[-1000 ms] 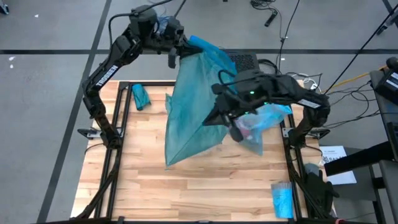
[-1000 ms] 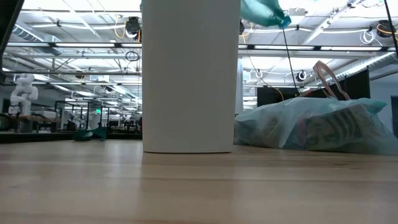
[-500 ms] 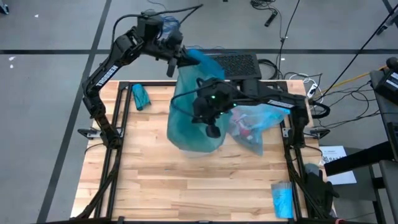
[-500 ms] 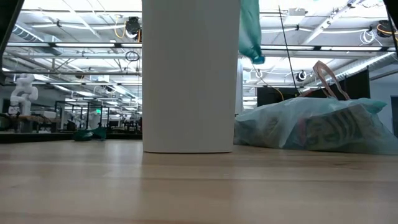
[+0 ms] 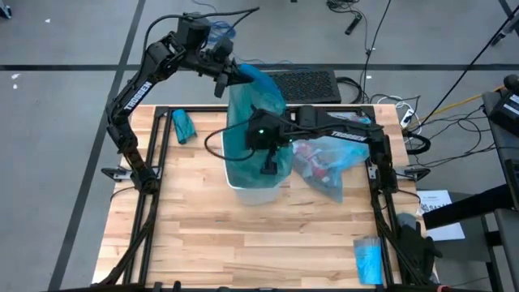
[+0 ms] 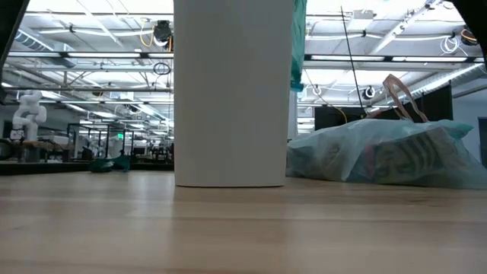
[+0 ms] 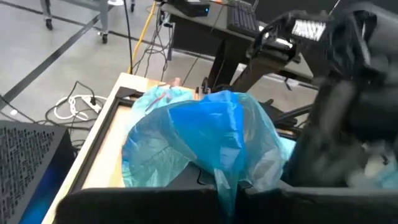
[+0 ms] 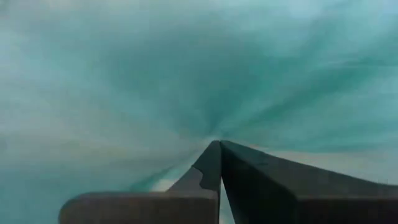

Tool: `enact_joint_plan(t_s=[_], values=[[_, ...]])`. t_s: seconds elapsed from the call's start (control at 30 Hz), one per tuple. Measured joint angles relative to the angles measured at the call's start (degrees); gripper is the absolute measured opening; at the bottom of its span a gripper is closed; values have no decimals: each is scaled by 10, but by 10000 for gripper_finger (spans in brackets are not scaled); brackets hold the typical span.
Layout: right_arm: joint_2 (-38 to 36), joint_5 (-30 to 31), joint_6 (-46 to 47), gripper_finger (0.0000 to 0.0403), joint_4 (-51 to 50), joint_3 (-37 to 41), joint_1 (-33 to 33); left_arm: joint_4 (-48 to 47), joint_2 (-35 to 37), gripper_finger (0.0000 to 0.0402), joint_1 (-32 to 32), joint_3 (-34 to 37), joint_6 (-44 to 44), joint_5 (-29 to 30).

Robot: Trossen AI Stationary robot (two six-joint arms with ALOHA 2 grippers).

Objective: Place trash/remove bag and relplace
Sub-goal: Insert the blue trash bag into the white trash bin

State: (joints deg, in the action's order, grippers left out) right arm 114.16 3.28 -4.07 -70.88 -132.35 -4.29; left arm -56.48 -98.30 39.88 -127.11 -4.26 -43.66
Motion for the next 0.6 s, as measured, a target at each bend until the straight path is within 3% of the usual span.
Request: enact_joint_plan(t_s=[0.3,0.6], values=[[-70,43,37,0,27,-1,1,-28,0,0,-1,0,-27,0],[-125,17,16,0,86,-1,39,-28,0,0,0,0,-36,9]])
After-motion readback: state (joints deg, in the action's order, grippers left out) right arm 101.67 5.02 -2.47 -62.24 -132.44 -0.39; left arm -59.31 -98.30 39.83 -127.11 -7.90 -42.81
